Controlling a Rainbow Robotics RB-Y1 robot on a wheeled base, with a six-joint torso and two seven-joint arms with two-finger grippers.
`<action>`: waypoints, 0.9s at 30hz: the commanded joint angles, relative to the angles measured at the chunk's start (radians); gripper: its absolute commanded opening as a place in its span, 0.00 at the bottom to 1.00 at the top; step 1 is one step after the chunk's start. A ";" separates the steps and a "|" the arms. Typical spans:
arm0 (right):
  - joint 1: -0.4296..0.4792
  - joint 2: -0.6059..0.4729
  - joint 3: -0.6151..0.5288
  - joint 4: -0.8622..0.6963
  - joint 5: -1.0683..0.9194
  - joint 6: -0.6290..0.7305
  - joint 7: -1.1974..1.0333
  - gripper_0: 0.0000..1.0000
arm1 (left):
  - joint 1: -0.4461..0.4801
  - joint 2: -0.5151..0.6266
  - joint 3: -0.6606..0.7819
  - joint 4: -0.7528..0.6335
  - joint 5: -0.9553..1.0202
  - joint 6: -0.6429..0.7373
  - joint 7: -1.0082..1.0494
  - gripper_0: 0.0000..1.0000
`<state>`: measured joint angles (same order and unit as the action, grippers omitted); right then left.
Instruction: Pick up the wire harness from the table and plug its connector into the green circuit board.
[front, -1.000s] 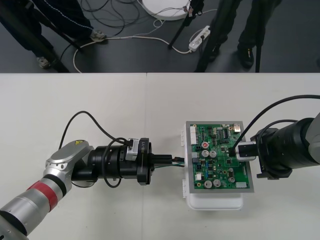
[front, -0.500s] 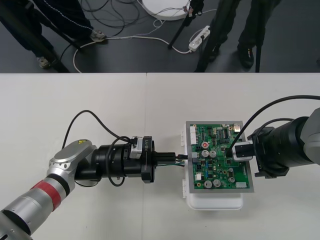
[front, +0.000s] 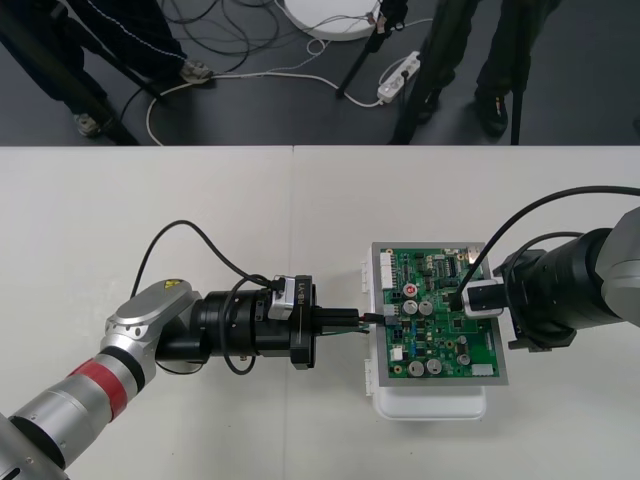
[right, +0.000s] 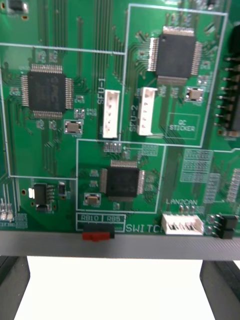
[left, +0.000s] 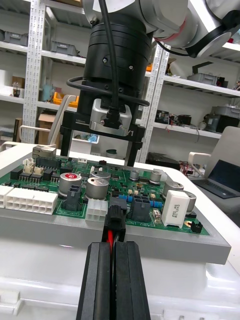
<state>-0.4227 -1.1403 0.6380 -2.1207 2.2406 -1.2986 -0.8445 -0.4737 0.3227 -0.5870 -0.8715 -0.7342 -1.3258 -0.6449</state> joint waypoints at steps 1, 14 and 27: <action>-0.071 -0.009 0.057 0.004 -0.004 0.009 -0.033 1.00 | -0.039 -0.030 -0.024 -0.007 0.016 0.025 -0.013 0.00; -0.091 -0.006 0.075 0.007 -0.022 0.009 -0.036 1.00 | -0.039 -0.028 -0.031 -0.007 0.015 0.025 -0.006 0.00; -0.091 0.001 0.075 0.007 -0.021 0.009 -0.041 1.00 | -0.040 -0.030 -0.036 -0.007 0.022 0.026 -0.004 0.00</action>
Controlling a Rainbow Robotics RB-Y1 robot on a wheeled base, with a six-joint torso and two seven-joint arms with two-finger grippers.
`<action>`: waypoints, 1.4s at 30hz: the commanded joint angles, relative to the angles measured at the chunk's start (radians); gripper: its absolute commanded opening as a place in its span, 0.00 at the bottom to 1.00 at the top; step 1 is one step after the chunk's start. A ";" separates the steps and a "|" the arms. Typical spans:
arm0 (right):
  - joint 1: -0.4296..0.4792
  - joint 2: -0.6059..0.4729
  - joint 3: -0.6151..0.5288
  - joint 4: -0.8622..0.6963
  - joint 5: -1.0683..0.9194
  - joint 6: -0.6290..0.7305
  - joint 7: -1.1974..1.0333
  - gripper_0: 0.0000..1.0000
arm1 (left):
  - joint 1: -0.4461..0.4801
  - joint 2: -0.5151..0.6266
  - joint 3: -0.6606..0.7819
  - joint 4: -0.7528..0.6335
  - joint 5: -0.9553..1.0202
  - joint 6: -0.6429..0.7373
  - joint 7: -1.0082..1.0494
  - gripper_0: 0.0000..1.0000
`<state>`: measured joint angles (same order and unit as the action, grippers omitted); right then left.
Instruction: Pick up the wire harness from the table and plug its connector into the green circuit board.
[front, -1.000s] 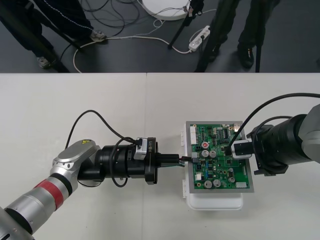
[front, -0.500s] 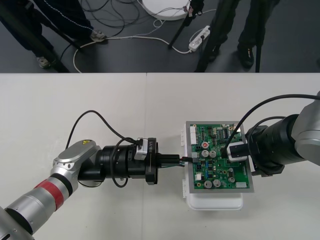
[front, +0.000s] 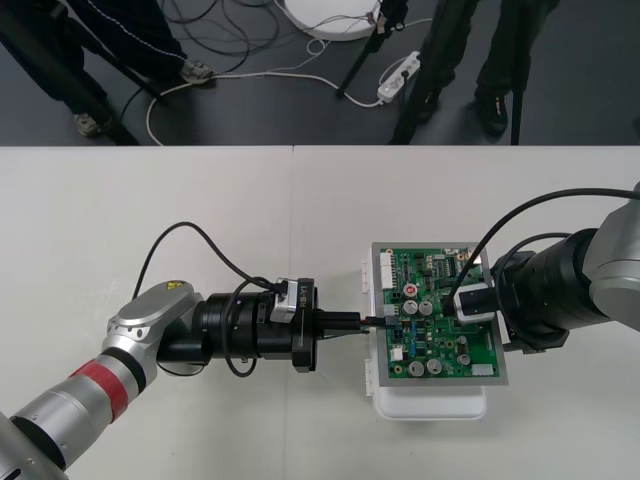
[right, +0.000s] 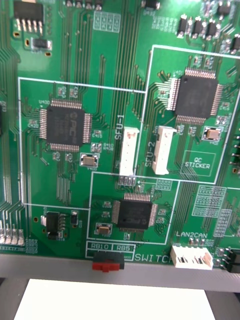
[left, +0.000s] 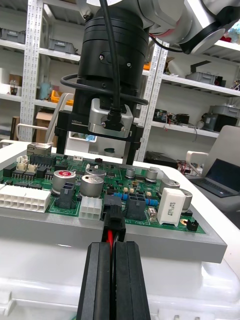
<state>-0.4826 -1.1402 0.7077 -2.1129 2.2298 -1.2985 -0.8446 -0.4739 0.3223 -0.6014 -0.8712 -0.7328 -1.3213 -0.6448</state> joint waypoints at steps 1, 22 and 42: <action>-0.031 0.000 0.006 0.001 -0.010 0.008 -0.042 1.00 | -0.040 -0.029 -0.023 -0.008 0.019 0.022 -0.006 0.00; -0.031 0.000 0.007 0.004 -0.009 0.008 -0.068 1.00 | -0.040 -0.035 -0.023 -0.017 0.026 0.033 -0.006 0.00; -0.033 0.008 0.006 0.004 -0.002 0.008 -0.070 1.00 | -0.040 -0.040 -0.038 -0.019 0.019 0.045 -0.010 0.00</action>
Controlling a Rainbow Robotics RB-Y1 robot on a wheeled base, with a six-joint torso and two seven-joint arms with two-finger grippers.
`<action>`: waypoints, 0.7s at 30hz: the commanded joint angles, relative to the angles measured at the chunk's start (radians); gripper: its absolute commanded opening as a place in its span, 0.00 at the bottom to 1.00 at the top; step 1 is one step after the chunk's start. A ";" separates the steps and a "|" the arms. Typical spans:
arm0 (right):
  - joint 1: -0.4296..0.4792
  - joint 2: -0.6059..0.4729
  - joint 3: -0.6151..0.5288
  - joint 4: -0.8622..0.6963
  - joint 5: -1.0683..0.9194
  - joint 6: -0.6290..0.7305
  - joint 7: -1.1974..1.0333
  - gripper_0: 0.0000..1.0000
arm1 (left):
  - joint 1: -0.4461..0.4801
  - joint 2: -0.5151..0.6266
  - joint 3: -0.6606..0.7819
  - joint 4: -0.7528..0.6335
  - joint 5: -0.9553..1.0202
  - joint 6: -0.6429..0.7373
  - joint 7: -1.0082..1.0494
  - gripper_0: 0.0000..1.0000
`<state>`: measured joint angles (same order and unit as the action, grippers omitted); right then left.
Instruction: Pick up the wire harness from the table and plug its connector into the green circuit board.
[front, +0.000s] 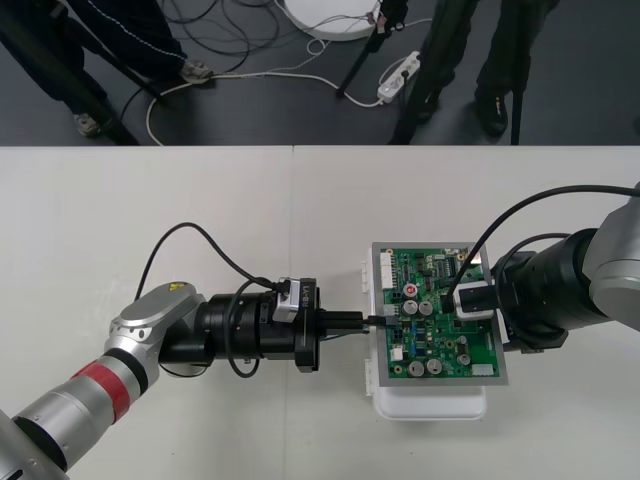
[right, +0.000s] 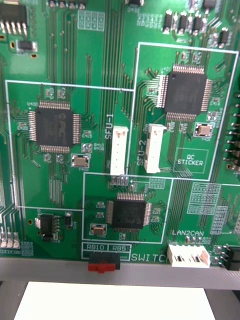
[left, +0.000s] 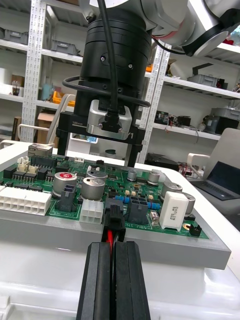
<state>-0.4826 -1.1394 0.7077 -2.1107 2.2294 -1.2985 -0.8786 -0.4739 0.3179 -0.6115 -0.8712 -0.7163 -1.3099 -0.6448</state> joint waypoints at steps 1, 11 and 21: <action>-0.033 0.007 0.006 0.002 -0.002 0.008 -0.036 1.00 | -0.040 -0.039 -0.028 -0.019 0.003 0.035 -0.010 0.00; -0.034 0.015 0.006 0.000 -0.007 0.008 -0.037 1.00 | -0.042 -0.059 -0.028 -0.017 0.004 0.057 -0.010 0.00; -0.040 0.029 0.006 0.002 -0.017 0.008 -0.037 1.00 | -0.042 -0.059 -0.028 -0.017 0.006 0.057 -0.012 0.00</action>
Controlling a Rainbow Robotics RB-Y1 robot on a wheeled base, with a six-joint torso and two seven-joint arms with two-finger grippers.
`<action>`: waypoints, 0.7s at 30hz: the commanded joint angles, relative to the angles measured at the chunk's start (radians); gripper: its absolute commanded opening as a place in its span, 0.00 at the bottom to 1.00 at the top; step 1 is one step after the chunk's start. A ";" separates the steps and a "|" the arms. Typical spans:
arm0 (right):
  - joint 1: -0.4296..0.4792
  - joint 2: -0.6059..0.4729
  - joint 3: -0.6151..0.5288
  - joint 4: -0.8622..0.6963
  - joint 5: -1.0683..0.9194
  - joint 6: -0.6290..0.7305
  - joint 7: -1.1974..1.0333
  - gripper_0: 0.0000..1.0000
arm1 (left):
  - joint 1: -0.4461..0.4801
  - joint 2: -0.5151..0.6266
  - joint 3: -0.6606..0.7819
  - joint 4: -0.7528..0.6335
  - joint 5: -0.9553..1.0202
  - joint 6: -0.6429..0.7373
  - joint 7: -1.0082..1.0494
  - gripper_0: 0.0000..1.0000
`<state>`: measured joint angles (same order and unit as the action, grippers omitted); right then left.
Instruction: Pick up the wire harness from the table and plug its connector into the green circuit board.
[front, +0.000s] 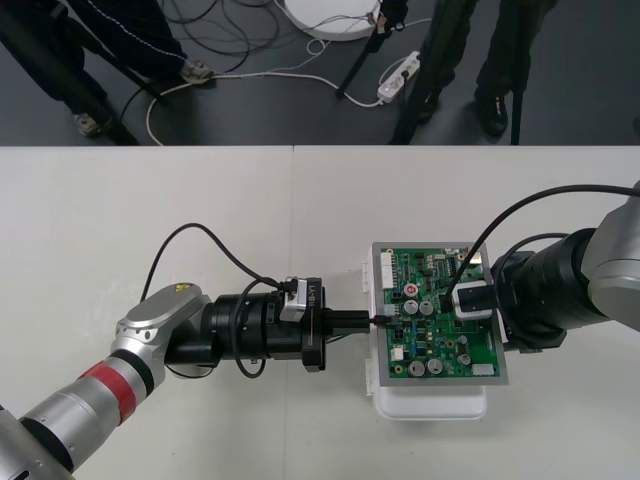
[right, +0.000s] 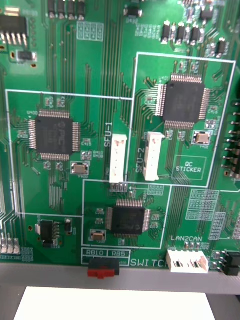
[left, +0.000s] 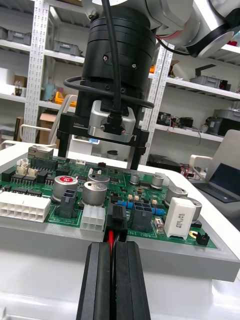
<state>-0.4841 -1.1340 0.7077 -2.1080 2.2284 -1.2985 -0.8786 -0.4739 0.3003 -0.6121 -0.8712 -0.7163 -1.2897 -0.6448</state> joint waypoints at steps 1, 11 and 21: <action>-0.039 0.023 0.006 -0.001 -0.016 0.008 -0.037 1.00 | -0.041 -0.041 -0.028 -0.019 0.006 0.036 -0.010 0.00; -0.040 0.028 0.006 -0.001 -0.019 0.008 -0.033 1.00 | -0.041 -0.041 -0.028 -0.019 0.017 0.036 -0.010 0.00; -0.039 0.022 0.006 -0.001 -0.019 0.008 -0.028 1.00 | -0.043 -0.023 -0.024 -0.017 0.023 0.036 -0.006 0.56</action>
<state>-0.4871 -1.1264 0.7077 -2.0961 2.2200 -1.2985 -0.8786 -0.4747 0.3002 -0.6122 -0.8712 -0.7103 -1.2873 -0.6448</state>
